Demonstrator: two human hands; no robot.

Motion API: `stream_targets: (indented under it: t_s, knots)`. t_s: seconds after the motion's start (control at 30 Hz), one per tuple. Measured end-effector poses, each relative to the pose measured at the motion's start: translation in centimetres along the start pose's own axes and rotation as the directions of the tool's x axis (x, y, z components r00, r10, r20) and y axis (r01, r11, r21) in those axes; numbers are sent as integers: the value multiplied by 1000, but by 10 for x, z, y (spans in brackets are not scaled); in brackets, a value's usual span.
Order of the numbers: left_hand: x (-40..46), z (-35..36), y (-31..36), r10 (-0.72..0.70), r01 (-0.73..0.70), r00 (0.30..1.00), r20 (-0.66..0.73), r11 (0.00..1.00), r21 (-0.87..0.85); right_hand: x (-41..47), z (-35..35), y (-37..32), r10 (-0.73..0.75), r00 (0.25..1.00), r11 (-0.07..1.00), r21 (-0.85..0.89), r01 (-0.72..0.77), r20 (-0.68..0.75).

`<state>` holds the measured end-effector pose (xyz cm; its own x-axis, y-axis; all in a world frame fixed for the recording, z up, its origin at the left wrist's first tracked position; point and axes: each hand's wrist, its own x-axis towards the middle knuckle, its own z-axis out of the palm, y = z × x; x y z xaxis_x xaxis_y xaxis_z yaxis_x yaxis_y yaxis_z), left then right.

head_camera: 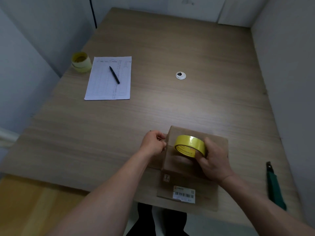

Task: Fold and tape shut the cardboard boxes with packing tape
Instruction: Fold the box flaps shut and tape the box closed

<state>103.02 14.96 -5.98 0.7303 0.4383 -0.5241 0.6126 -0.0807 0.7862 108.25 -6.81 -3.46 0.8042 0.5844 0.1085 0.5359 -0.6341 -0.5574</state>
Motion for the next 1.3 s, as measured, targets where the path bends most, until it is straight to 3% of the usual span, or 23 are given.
stream_targets:
  t_s: [0.17,0.27,0.4,0.53,0.63,0.7,0.77,0.83,1.0,1.07,1.13,1.2,1.3]
  knots:
    - [-5,15,-9,81,-71,988,-131,994,77,0,4,2,13,1000,1000,-18,-13,5]
    - [-13,25,-20,47,-18,972,-228,992,126,-1,6,2,48,999,999,-11,-48,16]
    - [-29,41,-27,92,-138,924,-371,986,-98,-3,8,2,66,997,998,21,-67,29]
    - [-41,58,-29,117,-208,939,-324,942,-263,-2,6,2,78,995,996,39,-80,57]
    - [-39,61,-34,159,-252,923,-350,938,-239,0,0,5,62,992,997,47,-68,111]
    - [-36,62,-36,164,-250,924,-346,942,-222,8,-6,5,97,971,990,78,-117,220]
    - [-35,61,-36,165,-251,924,-345,942,-221,19,-16,4,186,920,955,156,-252,346]
    - [-33,60,-37,176,-260,914,-365,946,-195,27,-35,7,232,896,886,298,-355,378]
    - [-35,62,-35,171,-241,920,-353,957,-164,19,-83,22,124,898,821,464,-332,423]
    - [-37,63,-32,173,-236,923,-343,960,-149,14,-91,27,138,911,906,322,-274,388]
    - [-39,64,-30,177,-237,921,-347,961,-140,12,-97,30,149,932,989,-51,-140,330]
    - [-39,62,-29,175,-235,919,-354,963,-132,12,-102,30,178,946,946,-312,-89,270]
    - [-39,64,-28,182,-236,918,-351,964,-119,3,-107,32,248,937,899,-418,-129,246]
